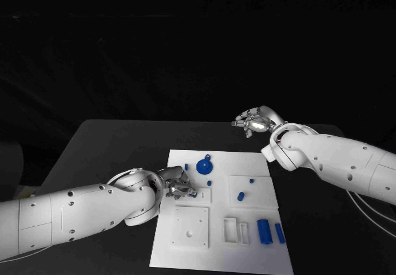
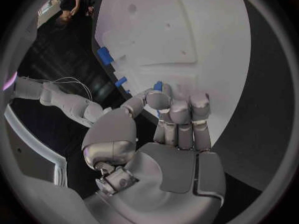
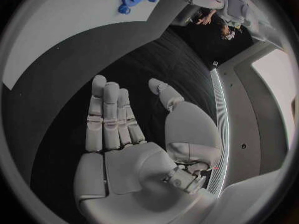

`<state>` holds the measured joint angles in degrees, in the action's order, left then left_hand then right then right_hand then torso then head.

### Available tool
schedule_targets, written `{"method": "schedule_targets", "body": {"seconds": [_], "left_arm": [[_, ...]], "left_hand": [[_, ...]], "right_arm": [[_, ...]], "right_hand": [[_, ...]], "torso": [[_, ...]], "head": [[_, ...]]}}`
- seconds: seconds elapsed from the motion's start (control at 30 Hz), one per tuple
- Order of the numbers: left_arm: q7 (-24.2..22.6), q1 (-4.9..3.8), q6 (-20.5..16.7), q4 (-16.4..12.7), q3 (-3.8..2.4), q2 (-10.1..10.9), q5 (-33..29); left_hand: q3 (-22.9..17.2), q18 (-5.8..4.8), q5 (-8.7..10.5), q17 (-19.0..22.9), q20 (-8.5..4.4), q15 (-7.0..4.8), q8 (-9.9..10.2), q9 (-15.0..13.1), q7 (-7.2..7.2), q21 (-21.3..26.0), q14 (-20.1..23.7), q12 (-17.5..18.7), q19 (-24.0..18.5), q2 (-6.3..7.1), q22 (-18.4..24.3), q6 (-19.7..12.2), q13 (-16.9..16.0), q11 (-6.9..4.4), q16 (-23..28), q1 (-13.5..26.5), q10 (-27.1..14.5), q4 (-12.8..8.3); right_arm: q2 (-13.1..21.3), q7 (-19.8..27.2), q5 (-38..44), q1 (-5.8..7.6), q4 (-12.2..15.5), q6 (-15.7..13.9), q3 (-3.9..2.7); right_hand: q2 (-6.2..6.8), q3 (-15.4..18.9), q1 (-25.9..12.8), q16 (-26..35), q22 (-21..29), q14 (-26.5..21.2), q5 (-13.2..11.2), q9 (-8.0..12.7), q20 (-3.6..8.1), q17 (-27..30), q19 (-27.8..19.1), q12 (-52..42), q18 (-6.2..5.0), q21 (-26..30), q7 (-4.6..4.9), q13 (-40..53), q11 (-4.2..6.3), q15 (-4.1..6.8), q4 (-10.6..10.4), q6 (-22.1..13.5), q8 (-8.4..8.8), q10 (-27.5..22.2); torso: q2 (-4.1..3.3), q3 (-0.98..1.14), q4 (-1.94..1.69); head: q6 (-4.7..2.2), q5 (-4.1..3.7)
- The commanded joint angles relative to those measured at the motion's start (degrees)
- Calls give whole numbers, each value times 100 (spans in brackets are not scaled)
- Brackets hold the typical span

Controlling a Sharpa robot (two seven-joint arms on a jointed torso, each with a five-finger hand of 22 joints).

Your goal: Assemble the parts on the task board

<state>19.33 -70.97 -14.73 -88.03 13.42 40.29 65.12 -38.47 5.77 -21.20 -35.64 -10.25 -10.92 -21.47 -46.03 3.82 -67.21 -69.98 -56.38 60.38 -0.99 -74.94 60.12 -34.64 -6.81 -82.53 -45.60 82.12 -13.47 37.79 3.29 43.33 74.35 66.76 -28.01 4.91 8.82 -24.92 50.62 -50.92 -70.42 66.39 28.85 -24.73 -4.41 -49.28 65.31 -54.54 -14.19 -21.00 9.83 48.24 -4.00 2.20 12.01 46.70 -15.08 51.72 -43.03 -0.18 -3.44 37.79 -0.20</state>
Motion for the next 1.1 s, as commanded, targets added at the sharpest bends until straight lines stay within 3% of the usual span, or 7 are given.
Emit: {"method": "schedule_targets", "body": {"seconds": [0.03,0.37,0.67,0.83,1.0,1.1], "left_arm": [[157,41,277,1,39,4,-94],[185,41,348,2,38,-1,-256],[227,40,454,22,37,-31,-257],[270,40,671,28,37,-67,-220],[314,38,775,39,37,-85,-178],[325,38,799,44,37,-91,-159]], "left_hand": [[-9,58,-40,9,-508,-264,-35,4,-550,-22,-229,-40,-26,-130,-14,1206,7,-117,-23,-106,-143,-41],[5,58,-284,16,-506,-270,-47,-12,-561,-41,-228,-98,-28,-153,-13,1241,7,-127,-75,-87,-144,-98],[7,59,-378,20,-507,-273,-55,-19,-567,-50,-231,-122,-25,-157,-12,1255,7,-133,-94,-81,-144,-121],[50,56,-716,29,-503,-278,-111,-47,-590,-64,-250,-205,-6,-118,0,1333,-5,-157,-138,7,-129,-120],[85,60,-601,39,-504,-280,-136,-27,-599,-63,-255,-248,6,-81,13,1347,-7,-161,-151,65,-130,-45],[94,64,-418,49,-504,-277,-155,-6,-600,-61,-254,-275,3,-78,22,1346,-1,-161,-159,93,-140,23]], "right_arm": [[-2,19,5,-2,6,65,-3],[-1,19,5,-3,6,64,-3],[3,17,5,-3,7,63,-3],[2,17,5,-3,7,64,-3],[-2,17,5,-3,6,64,-3],[-4,18,5,-3,6,65,-3]], "right_hand": [[-13,16,-49,30,-6,-42,31,6,-5,-5,-27,-40,-81,37,47,-7,8,4,-32,10,-22,-39],[-13,16,-50,31,-8,-42,33,7,-5,-7,-26,-45,-81,40,47,-12,8,4,-31,10,-23,-41],[-12,17,-50,32,-9,-42,34,8,-4,-8,-26,-48,-81,42,47,-16,8,4,-31,10,-23,-43],[-12,16,-49,33,-10,-42,36,8,-4,-8,-26,-50,-81,43,47,-18,8,4,-30,9,-23,-44],[-12,15,-46,33,-11,-42,39,8,-3,-9,-25,-53,-81,44,47,-21,8,4,-28,9,-23,-45],[-12,15,-45,33,-12,-42,40,9,-3,-9,-25,-54,-81,45,47,-22,8,4,-27,9,-23,-46]], "torso": [[1,-1,0],[-2,4,0],[-1,5,-1],[-1,6,-2],[0,8,-2],[-1,7,-1]], "head": [[-2,1],[2,2],[4,4],[8,7],[17,11],[21,11]]}}
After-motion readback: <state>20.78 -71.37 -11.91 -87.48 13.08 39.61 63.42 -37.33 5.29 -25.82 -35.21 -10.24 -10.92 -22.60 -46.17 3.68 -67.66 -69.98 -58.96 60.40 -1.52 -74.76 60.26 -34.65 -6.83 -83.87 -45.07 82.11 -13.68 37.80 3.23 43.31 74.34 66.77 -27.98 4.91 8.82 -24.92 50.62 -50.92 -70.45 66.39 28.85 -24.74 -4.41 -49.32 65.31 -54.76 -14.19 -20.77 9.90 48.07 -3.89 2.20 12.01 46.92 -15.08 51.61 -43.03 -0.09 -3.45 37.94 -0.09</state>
